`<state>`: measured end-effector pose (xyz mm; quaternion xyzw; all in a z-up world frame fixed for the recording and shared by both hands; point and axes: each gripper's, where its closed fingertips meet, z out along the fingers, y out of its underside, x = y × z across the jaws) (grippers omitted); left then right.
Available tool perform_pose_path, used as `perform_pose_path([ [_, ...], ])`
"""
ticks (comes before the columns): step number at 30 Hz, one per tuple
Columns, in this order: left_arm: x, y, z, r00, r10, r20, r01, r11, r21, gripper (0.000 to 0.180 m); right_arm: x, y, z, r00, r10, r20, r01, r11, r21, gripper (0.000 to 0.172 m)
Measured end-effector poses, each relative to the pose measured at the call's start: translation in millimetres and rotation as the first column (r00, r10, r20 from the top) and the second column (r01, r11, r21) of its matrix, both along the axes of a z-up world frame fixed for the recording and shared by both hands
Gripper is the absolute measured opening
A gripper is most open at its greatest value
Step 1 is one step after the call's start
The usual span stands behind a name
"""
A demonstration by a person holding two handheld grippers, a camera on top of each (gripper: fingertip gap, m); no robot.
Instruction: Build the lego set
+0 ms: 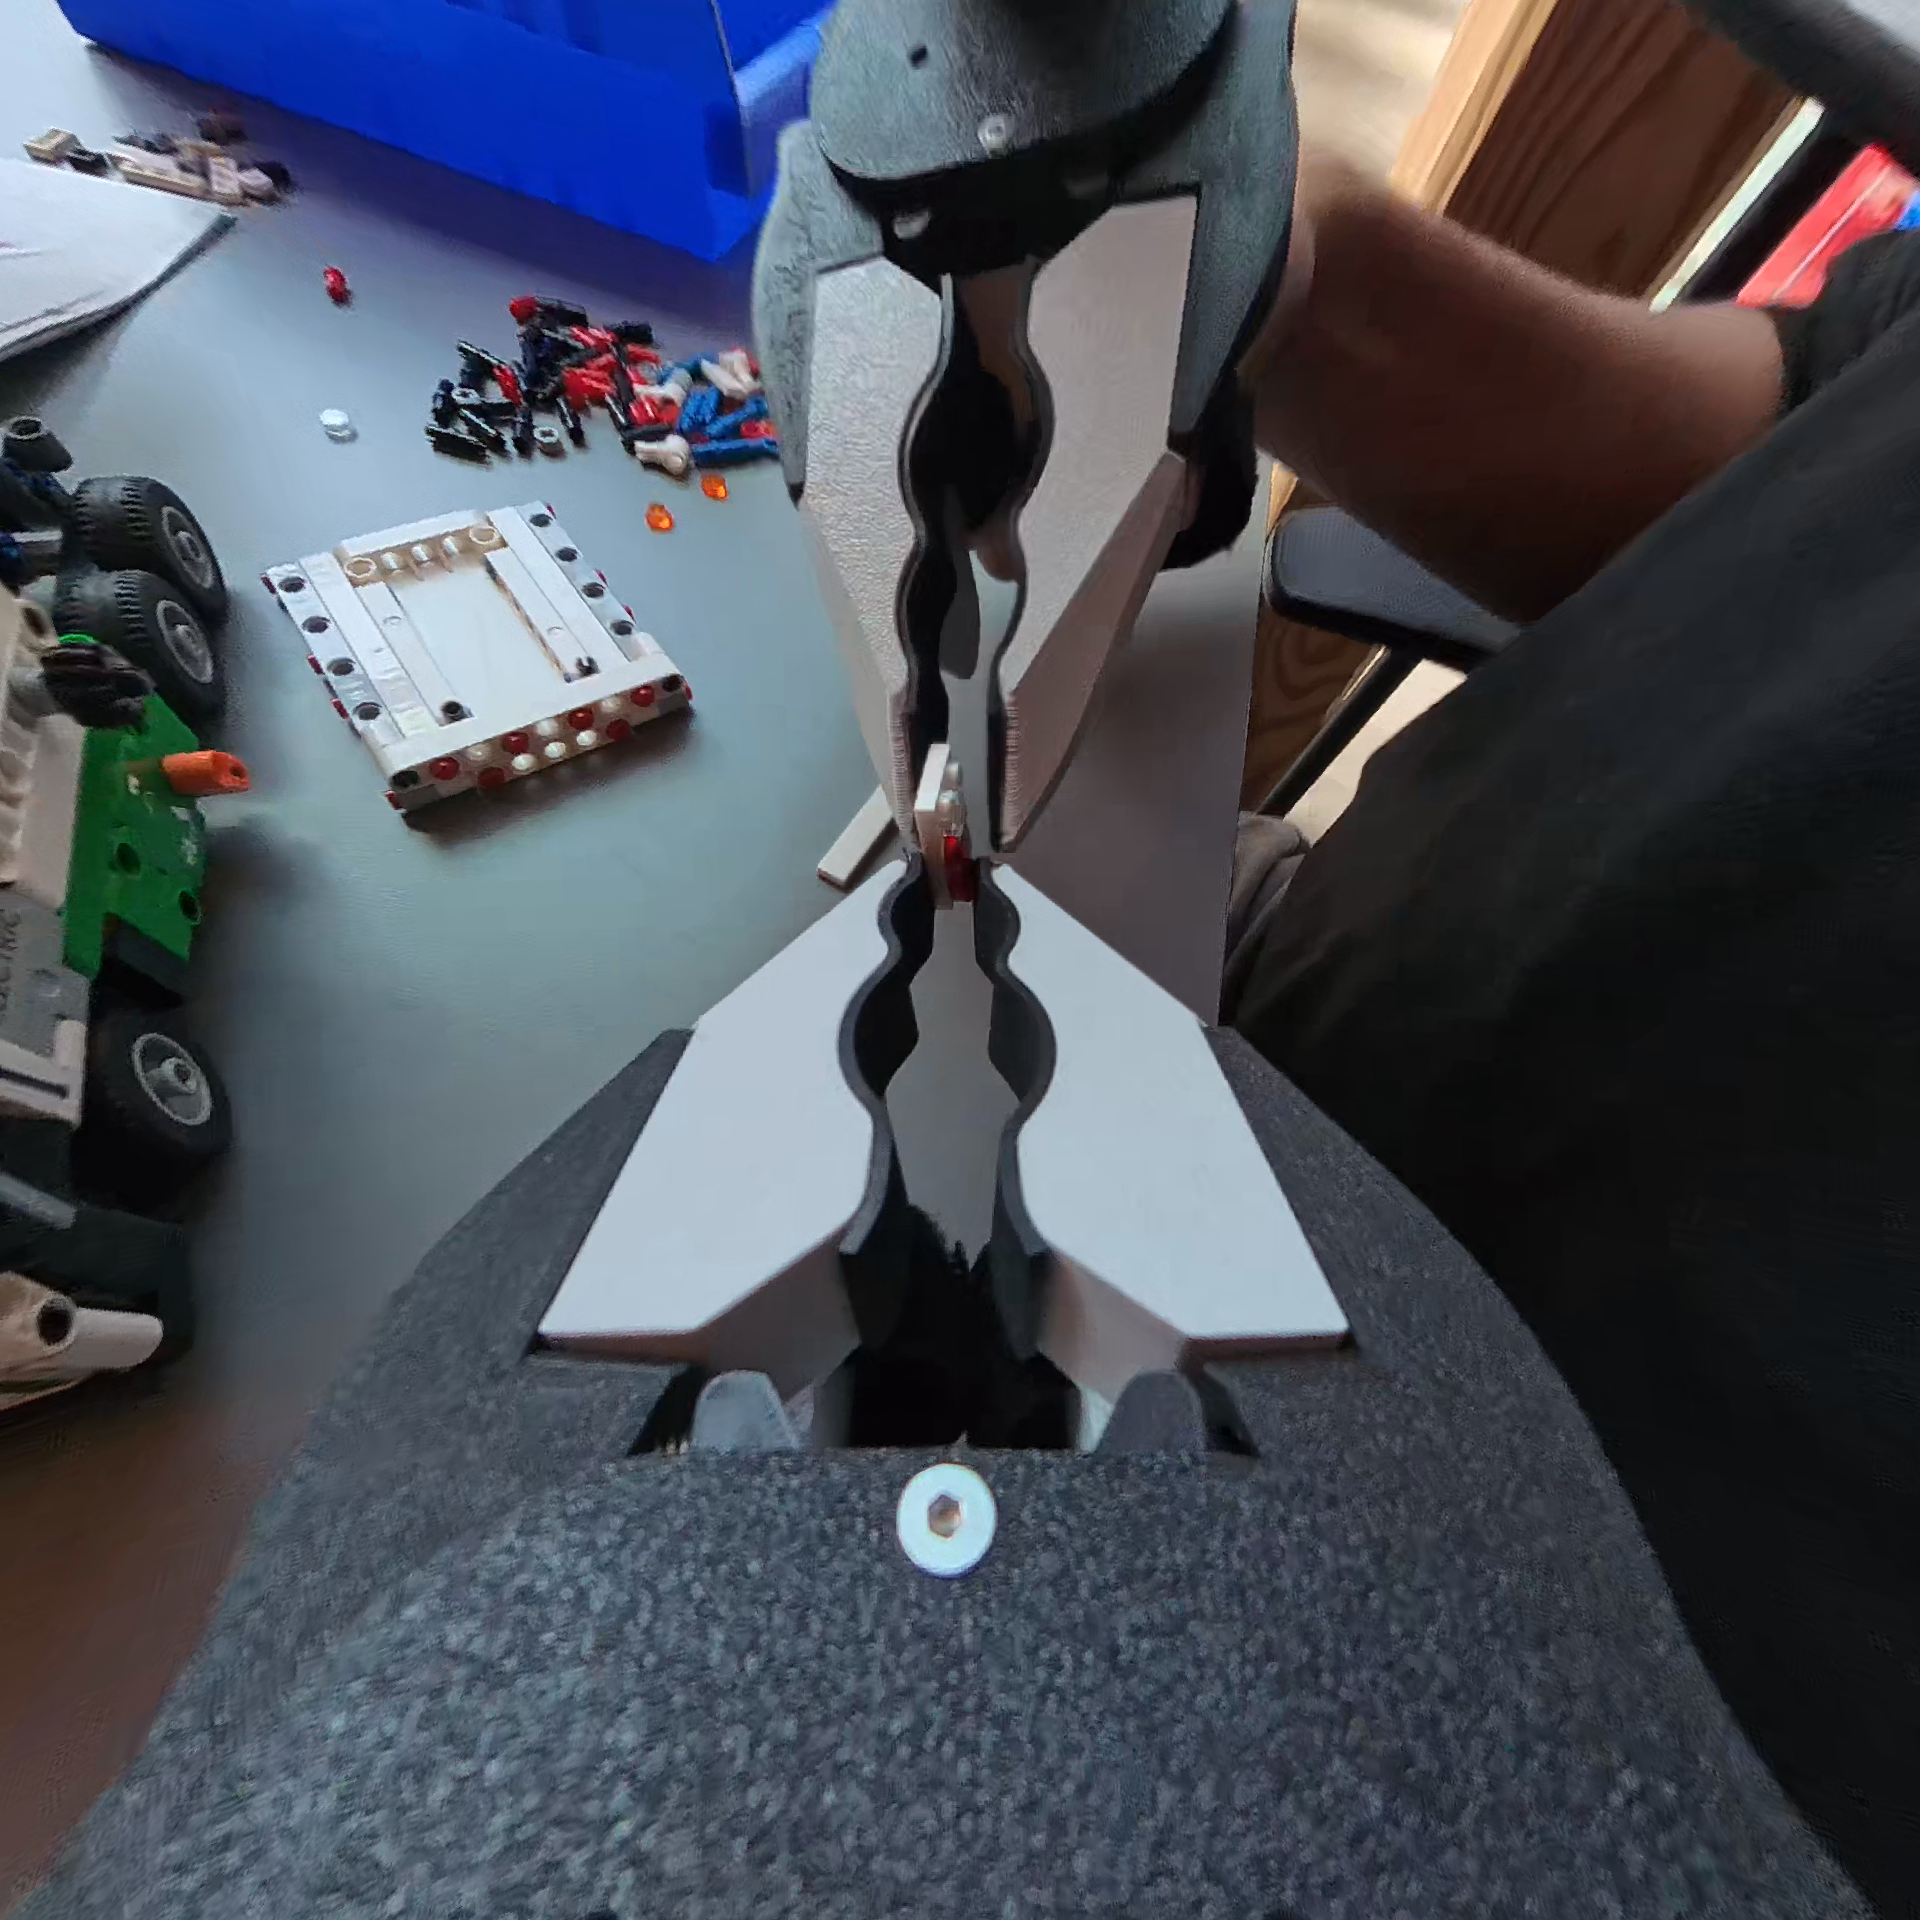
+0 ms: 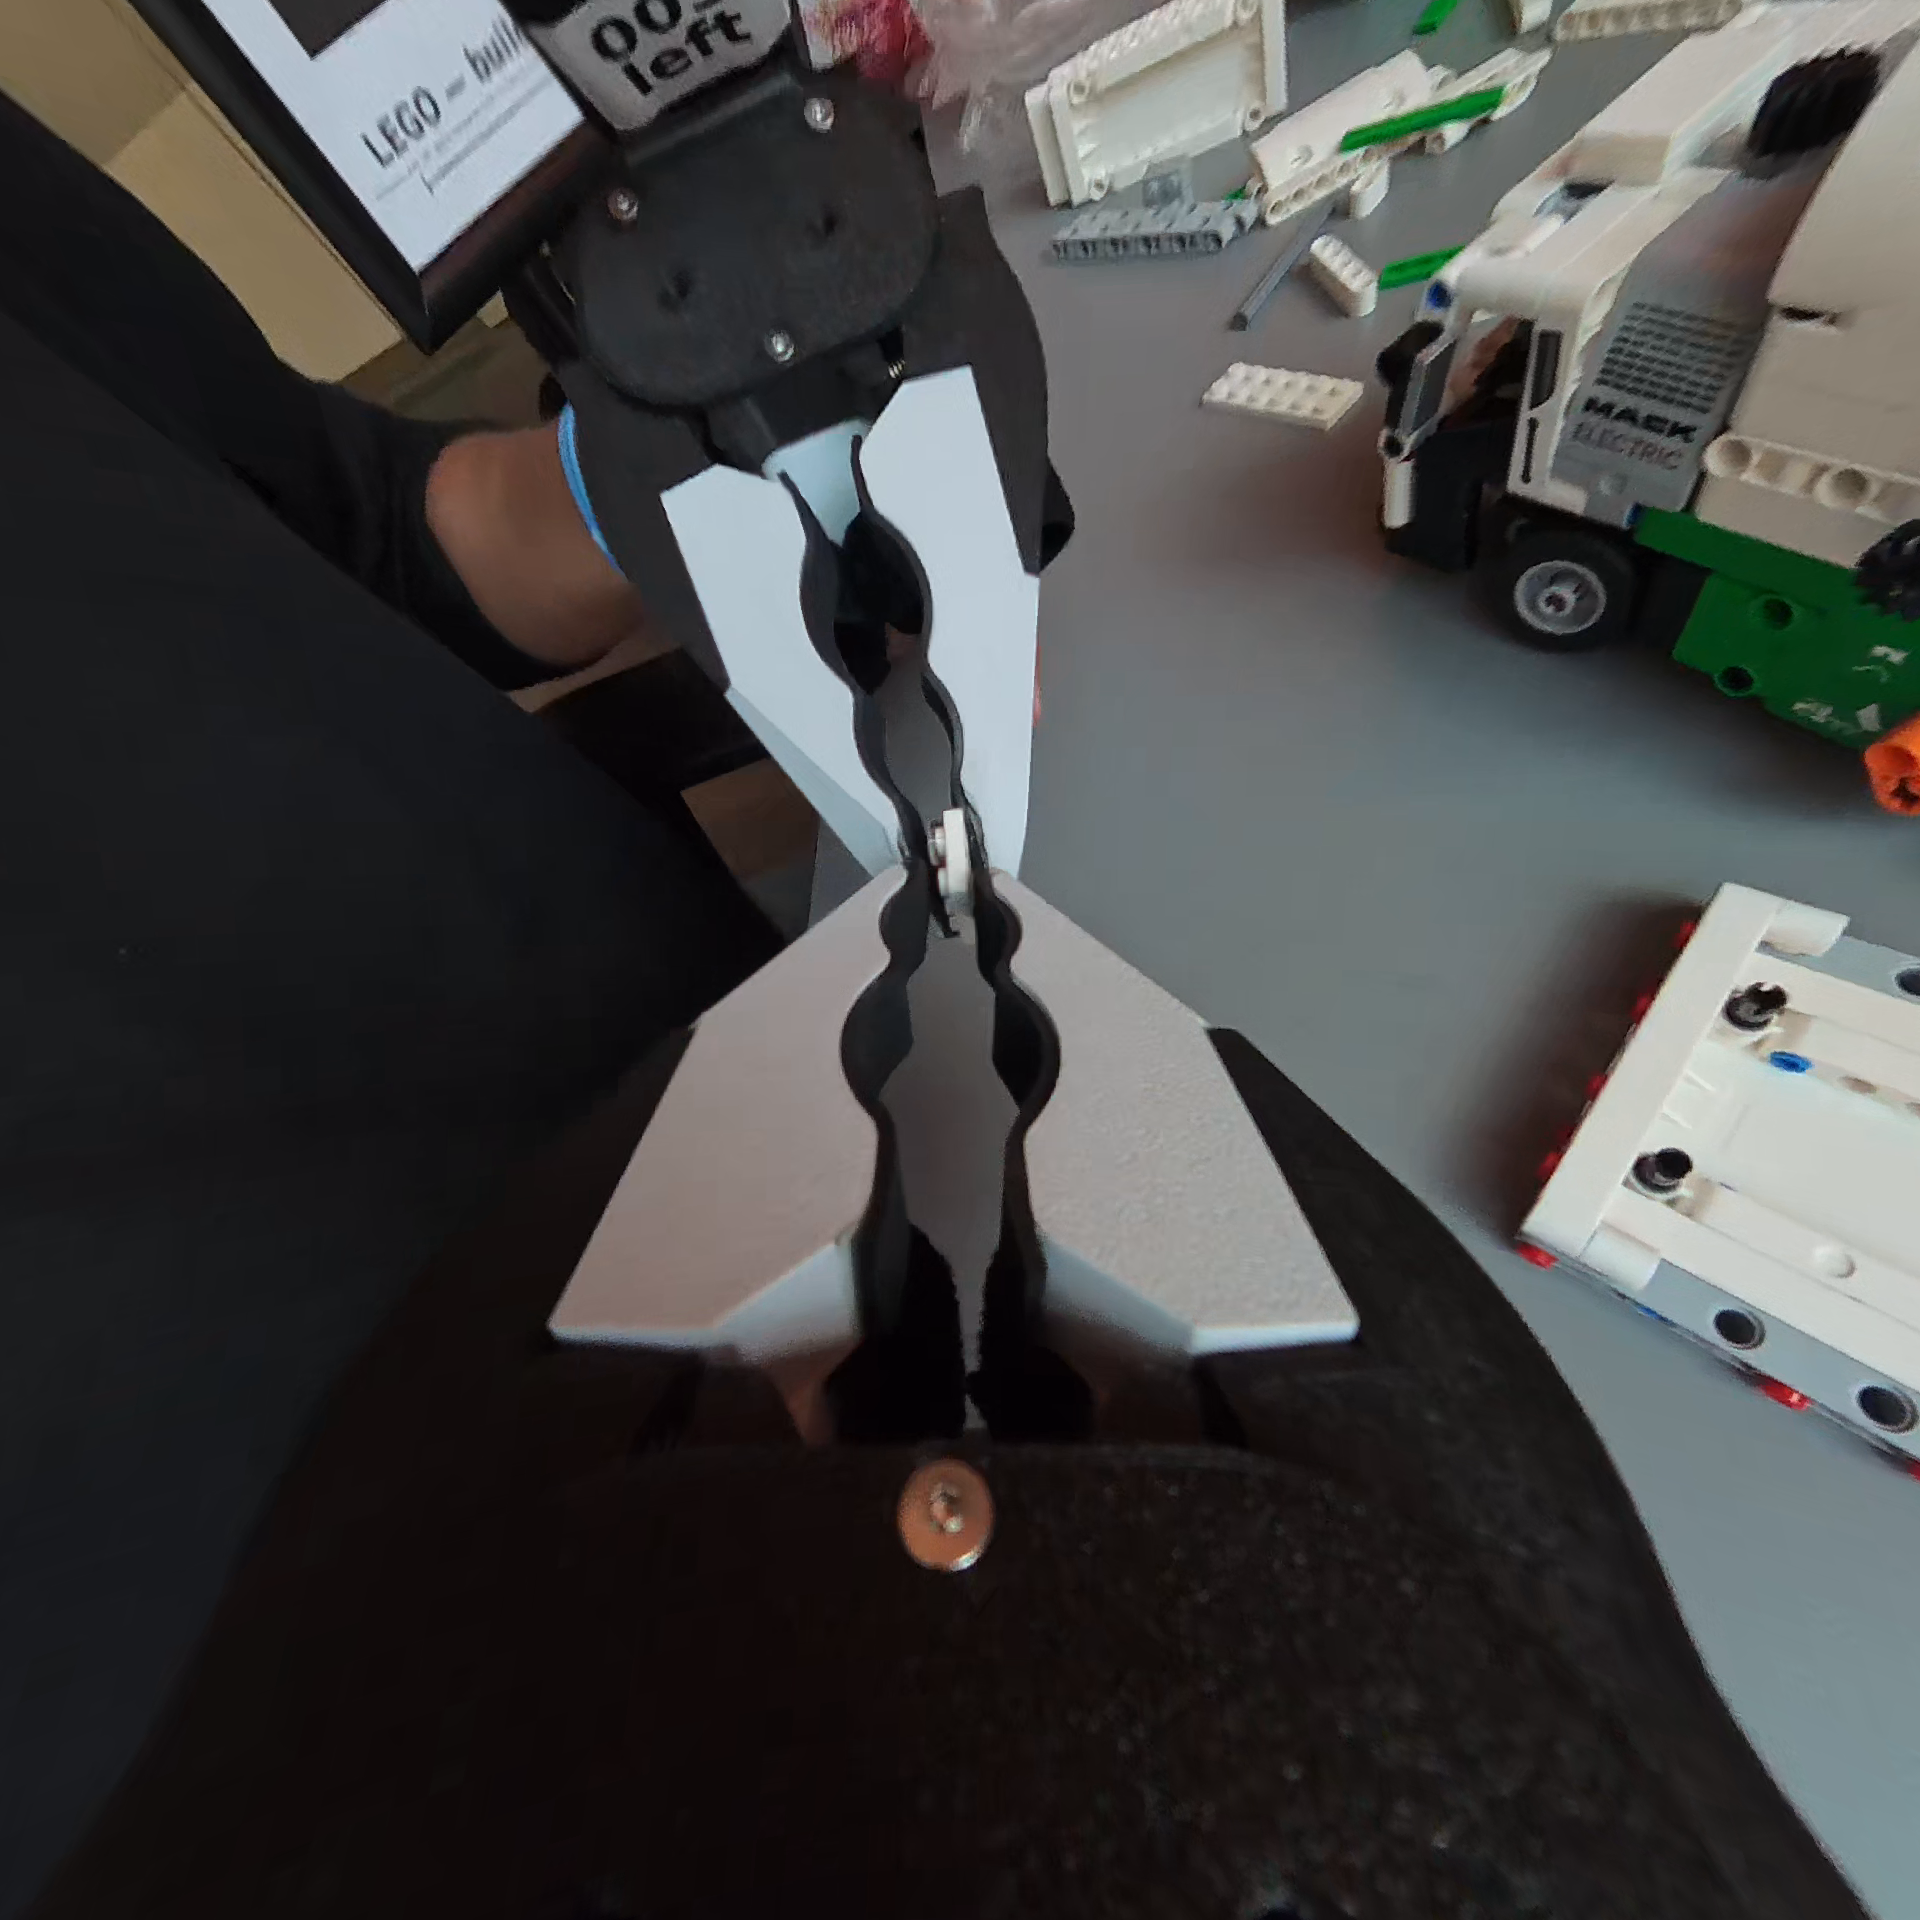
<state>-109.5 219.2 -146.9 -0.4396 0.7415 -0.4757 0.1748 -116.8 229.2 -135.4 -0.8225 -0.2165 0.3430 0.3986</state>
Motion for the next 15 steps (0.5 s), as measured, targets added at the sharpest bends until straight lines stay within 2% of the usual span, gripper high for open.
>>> perform_pose_path([
  [1, 2, 2, 6, 1.000, 0.017, 0.014, -0.017, 0.999, -0.050, 0.006, 2, 2, 6, 0.999, -0.019, -0.042, 0.020, 0.999, 0.027, 0.011],
  [4, 5, 5, 26, 0.998, 0.047, 0.050, -0.035, 0.973, -0.229, 0.005, 8, 4, 22, 0.983, -0.063, -0.170, 0.079, 0.993, 0.087, 0.013],
  [6, 4, 2, 34, 0.997, 0.035, 0.067, -0.014, 0.958, -0.287, 0.005, 6, 4, 30, 0.972, -0.064, -0.226, 0.094, 0.988, 0.126, 0.011],
  [11, 4, -4, 28, 0.999, -0.002, 0.045, 0.013, 0.967, -0.253, 0.005, 3, 3, 29, 0.971, -0.036, -0.236, 0.067, 0.990, 0.122, 0.005],
  [15, 0, -8, 11, 0.999, -0.050, -0.015, 0.048, 0.991, -0.126, 0.010, 1, -5, 11, 0.996, 0.067, -0.060, -0.066, 0.998, 0.012, 0.004],
])
